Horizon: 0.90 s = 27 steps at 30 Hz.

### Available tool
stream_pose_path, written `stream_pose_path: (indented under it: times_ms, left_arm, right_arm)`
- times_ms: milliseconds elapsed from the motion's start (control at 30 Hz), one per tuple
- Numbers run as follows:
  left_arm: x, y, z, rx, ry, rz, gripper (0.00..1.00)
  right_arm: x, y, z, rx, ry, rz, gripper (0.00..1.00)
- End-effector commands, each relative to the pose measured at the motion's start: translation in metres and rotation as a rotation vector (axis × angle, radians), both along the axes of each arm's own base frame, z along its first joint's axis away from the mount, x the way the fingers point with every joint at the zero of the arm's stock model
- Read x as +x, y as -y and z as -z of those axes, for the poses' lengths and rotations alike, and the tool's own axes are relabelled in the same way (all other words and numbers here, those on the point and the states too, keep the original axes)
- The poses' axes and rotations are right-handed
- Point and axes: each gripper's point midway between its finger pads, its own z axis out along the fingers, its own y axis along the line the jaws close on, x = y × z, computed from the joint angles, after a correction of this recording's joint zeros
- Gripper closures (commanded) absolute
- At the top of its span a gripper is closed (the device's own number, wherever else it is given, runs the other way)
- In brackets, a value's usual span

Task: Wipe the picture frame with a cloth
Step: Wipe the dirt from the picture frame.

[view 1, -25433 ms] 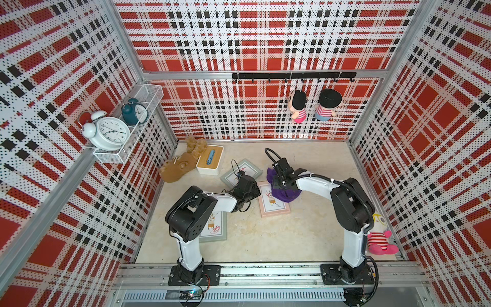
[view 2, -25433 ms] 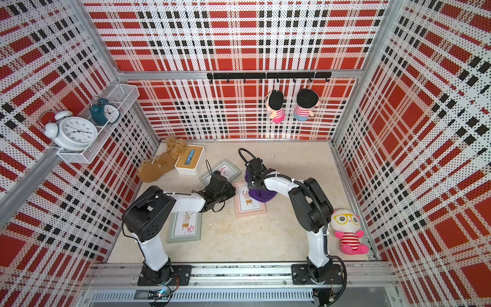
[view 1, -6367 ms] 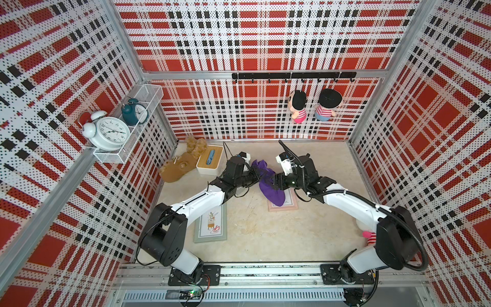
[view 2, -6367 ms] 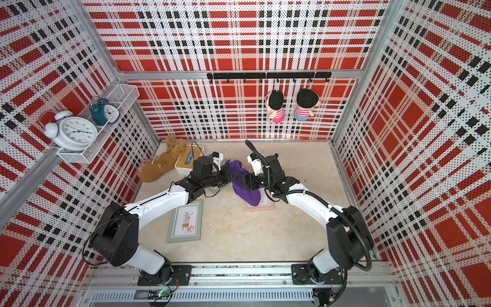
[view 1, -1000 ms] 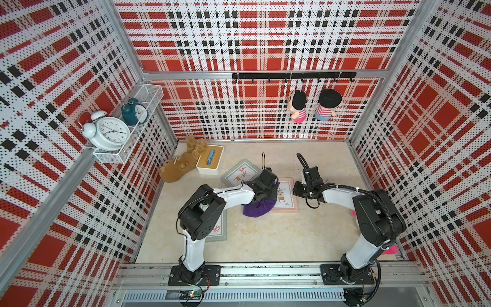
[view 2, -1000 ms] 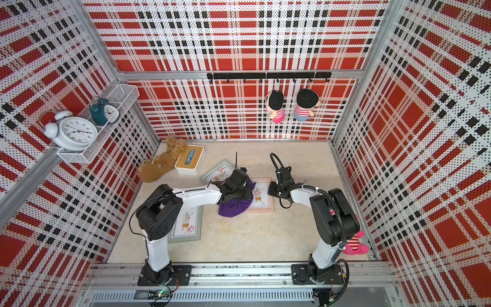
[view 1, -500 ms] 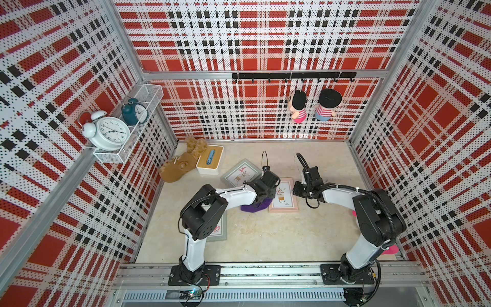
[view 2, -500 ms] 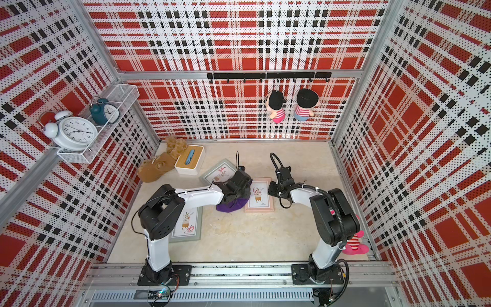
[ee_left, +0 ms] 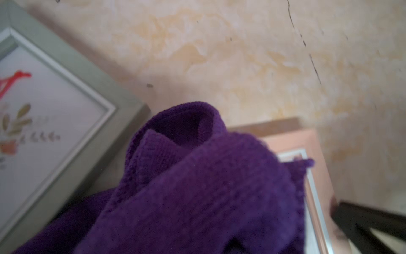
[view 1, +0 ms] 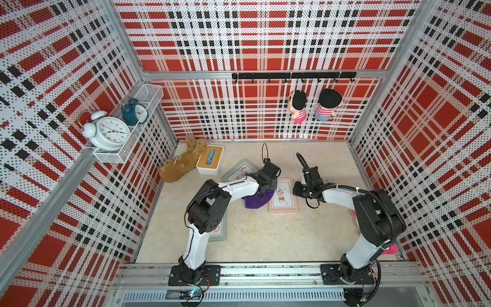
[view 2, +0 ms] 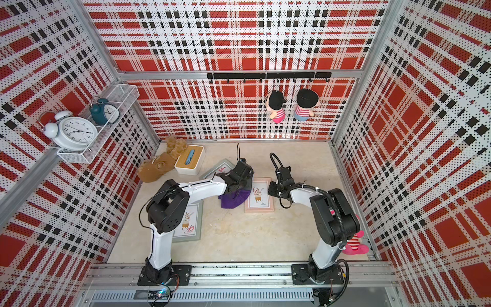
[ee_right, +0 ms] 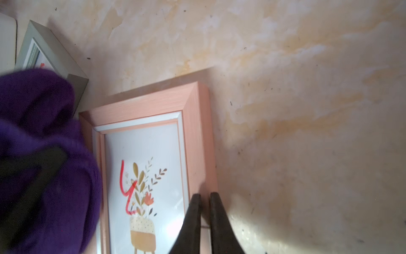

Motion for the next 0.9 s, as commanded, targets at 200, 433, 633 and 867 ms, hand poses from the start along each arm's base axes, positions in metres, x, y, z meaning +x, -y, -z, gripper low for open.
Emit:
stream_pose_path:
  times_ms: [200, 433, 633, 867]
  left_arm:
    - [-0.062, -0.005, 0.029, 0.148, -0.051, 0.062, 1.0]
    - [-0.137, -0.009, 0.039, 0.122, -0.112, 0.07, 1.0]
    - [-0.073, 0.005, 0.027, 0.103, -0.05, 0.061, 1.0]
    - [0.014, 0.002, 0.036, 0.186, -0.017, 0.023, 1.0]
  right_arm:
    - [-0.041, 0.017, 0.039, -0.079, -0.182, 0.005, 0.88]
    - [-0.042, 0.013, 0.039, -0.066, -0.186, -0.009, 0.88]
    - [-0.039, 0.014, 0.037, -0.072, -0.18, -0.005, 0.88]
    - [-0.041, 0.014, 0.038, -0.073, -0.189, -0.007, 0.88]
